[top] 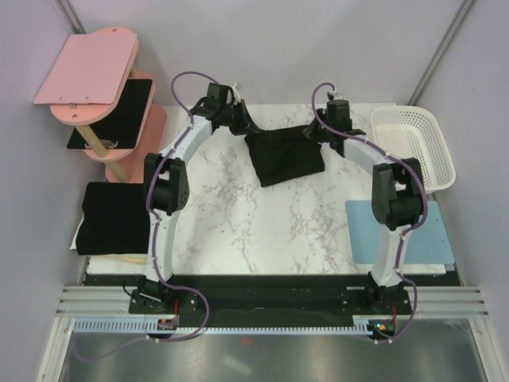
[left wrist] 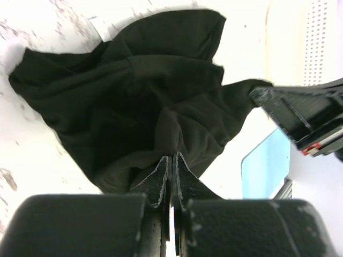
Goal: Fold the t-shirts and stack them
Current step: Fold the long partially folded tshirt into a neat square, then smooth out wrinkles on the folded tshirt
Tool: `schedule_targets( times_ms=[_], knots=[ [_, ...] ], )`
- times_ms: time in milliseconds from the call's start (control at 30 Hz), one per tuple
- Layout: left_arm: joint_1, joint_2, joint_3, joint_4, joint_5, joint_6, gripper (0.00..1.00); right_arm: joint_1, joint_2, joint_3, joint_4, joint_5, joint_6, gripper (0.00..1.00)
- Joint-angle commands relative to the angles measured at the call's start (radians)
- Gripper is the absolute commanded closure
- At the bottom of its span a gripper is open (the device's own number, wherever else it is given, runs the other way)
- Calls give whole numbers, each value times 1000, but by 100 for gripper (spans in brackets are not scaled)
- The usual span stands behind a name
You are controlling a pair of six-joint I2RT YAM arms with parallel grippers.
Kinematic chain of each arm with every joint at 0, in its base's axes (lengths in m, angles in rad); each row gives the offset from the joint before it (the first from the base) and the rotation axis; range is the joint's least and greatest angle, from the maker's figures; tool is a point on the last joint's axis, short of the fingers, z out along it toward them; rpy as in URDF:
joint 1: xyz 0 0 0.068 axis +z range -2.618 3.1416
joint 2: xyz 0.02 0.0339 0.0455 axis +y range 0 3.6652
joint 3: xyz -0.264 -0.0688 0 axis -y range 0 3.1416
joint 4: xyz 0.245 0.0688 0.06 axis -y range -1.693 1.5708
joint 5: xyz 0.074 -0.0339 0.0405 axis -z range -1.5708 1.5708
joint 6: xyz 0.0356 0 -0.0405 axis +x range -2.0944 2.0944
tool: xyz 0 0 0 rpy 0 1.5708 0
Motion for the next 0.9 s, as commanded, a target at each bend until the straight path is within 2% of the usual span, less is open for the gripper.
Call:
schedule_targets(
  times_ms=[0, 67, 100, 167, 200, 233, 300, 367, 400, 467, 567, 767, 867],
  knots=[
    [26, 79, 127, 10, 49, -12, 98, -15, 99, 178, 61, -31, -9, 96],
    [41, 133, 185, 13, 58, -22, 98, -26, 172, 219, 73, -38, 6, 95],
    [46, 153, 204, 16, 61, -28, 87, -28, 195, 255, 85, -37, 27, 83],
    [61, 179, 237, 27, 82, -45, 46, -39, 271, 304, 113, -51, 40, 60],
    [63, 182, 247, 27, 79, -48, 30, -45, 293, 328, 137, -75, 55, 42],
    [63, 171, 236, 26, 72, -33, 25, -52, 311, 326, 174, -83, 66, 32],
    [52, 125, 143, 30, 14, -7, 18, -54, 301, 275, 272, -83, 70, 2],
    [38, 26, 53, 45, -63, 34, 17, -54, 253, 235, 321, -84, 54, 2],
    [35, -9, -57, 64, -86, 36, 15, -54, 229, 179, 334, -80, 48, 2],
    [29, -112, -232, 142, -103, 19, 15, -52, 154, 116, 357, -75, 40, 2],
    [11, -172, -382, 212, -79, -15, 15, -54, 43, -48, 367, -66, 31, 2],
    [-46, -126, -486, 285, -25, -64, 20, -54, -156, -263, 364, -48, 23, 2],
    [-74, -100, -515, 331, -16, -91, 24, -55, -228, -317, 334, -37, 21, 2]
  ],
)
